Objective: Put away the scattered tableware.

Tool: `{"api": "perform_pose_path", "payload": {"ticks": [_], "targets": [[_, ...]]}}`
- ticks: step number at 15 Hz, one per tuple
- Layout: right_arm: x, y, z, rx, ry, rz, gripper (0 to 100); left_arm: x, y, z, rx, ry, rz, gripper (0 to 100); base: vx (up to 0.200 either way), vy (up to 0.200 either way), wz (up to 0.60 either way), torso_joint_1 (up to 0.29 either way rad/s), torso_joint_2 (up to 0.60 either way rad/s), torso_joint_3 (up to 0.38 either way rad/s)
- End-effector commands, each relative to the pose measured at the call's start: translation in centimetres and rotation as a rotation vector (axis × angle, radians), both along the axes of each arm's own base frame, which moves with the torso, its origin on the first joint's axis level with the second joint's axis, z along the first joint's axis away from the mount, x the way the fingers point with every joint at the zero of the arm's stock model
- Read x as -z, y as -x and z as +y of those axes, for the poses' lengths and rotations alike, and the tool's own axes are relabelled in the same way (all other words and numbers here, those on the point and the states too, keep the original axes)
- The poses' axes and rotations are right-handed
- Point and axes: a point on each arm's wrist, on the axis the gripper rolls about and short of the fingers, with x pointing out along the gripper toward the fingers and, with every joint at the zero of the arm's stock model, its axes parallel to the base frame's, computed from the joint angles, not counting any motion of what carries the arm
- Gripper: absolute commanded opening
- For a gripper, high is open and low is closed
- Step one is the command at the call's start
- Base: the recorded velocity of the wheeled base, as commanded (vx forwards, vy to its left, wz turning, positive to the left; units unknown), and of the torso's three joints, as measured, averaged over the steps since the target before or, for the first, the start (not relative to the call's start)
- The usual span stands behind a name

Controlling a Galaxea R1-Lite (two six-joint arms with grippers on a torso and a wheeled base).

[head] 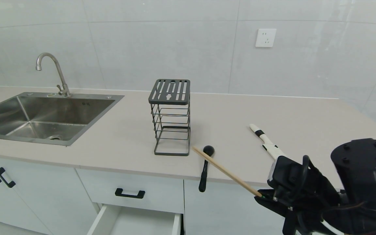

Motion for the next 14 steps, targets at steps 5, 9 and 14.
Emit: {"api": "perform_pose_path", "payload": {"ticks": [5, 9, 14], "targets": [[1.0, -0.2, 1.6, -0.038, 0.023, 0.023, 0, 0.6, -0.1, -0.4, 0.208, 0.197, 0.045, 100, 0.000, 0.000, 0.00, 0.000, 0.00, 0.000], [1.5, -0.6, 2.8, -0.059, 0.038, 0.037, 0, 0.7, -0.1, -0.4, 0.196, 0.212, 0.058, 100, 0.000, 0.000, 0.00, 0.000, 0.00, 0.000], [1.4, 0.5, 3.8, -0.139, 0.023, 0.043, 0, 0.7, -0.1, -0.4, 0.196, 0.214, 0.058, 100, 0.000, 0.000, 0.00, 0.000, 0.00, 0.000]]}}
